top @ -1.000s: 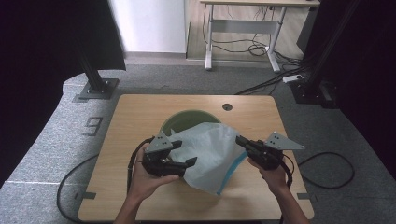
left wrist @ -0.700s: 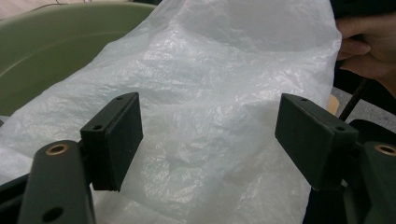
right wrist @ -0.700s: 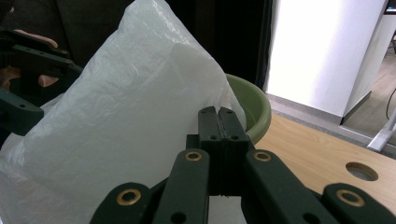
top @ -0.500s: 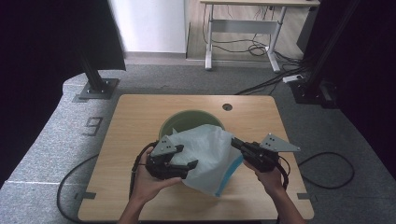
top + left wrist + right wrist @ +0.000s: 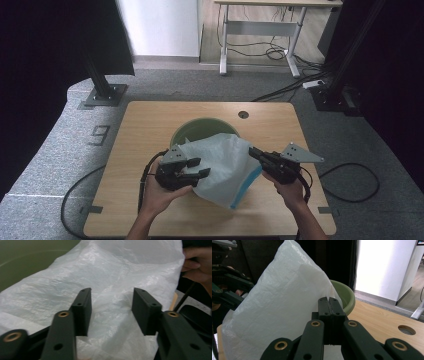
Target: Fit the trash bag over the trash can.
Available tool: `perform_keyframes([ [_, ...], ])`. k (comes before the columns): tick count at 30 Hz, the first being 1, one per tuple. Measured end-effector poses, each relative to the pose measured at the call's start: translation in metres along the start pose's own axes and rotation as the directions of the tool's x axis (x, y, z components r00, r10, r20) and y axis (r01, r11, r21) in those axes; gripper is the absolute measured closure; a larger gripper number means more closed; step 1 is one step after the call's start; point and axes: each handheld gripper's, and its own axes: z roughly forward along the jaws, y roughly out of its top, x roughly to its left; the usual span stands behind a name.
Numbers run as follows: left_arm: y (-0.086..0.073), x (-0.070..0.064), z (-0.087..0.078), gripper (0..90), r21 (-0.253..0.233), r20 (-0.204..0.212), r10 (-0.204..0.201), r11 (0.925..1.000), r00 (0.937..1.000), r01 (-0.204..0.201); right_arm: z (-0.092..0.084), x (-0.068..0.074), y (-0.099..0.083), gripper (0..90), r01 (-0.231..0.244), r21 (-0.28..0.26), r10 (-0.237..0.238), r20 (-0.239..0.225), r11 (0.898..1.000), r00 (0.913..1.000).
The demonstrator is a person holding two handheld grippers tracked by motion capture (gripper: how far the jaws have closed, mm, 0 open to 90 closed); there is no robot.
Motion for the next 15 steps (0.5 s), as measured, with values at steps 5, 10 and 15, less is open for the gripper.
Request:
perform_keyframes([
  [5, -0.0006, 0.0025, 0.0012, 64.2, 0.001, 0.040, -0.020, 0.9998, 0.9990, 0.020, -0.0022, -0.0012, 0.0002, 88.4, -0.008, -0.005, 0.008, 0.005, 1.000, 1.0000],
  [10, -0.0008, 0.0030, 0.0013, 71.9, 0.001, 0.050, -0.025, 0.9997, 0.9985, 0.025, -0.0028, -0.0032, -0.0011, 88.4, -0.017, -0.006, 0.017, 0.010, 1.000, 0.9998],
  [15, -0.0020, 0.0039, 0.0018, 78.6, 0.000, 0.064, -0.034, 0.9994, 0.9974, 0.034, -0.0032, -0.0046, -0.0018, 88.4, -0.029, -0.005, 0.029, 0.011, 1.000, 0.9995],
])
